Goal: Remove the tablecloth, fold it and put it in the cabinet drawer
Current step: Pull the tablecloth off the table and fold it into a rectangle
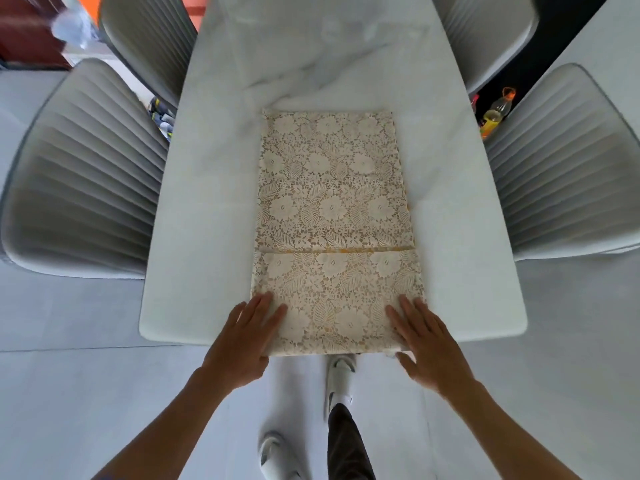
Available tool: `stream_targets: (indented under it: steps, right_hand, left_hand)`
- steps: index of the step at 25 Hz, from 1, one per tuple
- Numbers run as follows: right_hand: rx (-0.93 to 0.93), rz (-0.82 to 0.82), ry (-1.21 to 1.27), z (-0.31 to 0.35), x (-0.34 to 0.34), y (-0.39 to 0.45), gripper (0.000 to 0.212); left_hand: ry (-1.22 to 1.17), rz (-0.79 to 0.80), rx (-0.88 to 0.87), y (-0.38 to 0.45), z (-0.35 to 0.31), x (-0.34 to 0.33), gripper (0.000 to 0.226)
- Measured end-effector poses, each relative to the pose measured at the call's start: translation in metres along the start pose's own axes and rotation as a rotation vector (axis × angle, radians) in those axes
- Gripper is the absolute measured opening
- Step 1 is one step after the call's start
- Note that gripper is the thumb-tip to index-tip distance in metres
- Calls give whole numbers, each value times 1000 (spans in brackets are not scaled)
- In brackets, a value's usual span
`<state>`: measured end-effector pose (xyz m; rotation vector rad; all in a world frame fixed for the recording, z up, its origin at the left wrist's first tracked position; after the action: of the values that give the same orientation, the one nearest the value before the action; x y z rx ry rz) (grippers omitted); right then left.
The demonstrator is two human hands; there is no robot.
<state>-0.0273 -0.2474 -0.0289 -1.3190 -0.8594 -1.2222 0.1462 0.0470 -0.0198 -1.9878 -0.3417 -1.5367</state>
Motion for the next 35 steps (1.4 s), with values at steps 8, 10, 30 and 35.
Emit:
stream_targets:
  steps: [8,10,30,35]
  right_hand:
    - [37,-197,77,-4,15,-8,47]
    - [27,-263,117,-7,28,-6,30]
    - [-868,-70,1216,-122,82,254,39]
    - [-771,-176,848,-109,90,256,30]
  left_hand:
    - [-157,-89,21,-14,-11,11,58]
    - [-367,-25,92,-8,-1,26,48]
    - [-1218,-198,974,178,115,89,22]
    - [-1034,-313,977,145,98,69,8]
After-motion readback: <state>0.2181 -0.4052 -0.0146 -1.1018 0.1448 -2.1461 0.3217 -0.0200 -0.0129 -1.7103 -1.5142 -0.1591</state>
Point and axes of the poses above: each hand's wrist, its own y-axis towards the middle knuckle, its own x-axis out of the back of the hand, z = x × y, the point moved 4 cm from there along y, towards the middle knuckle, and after that the axes turned 1 degree about -y, right-handed, at the moved point
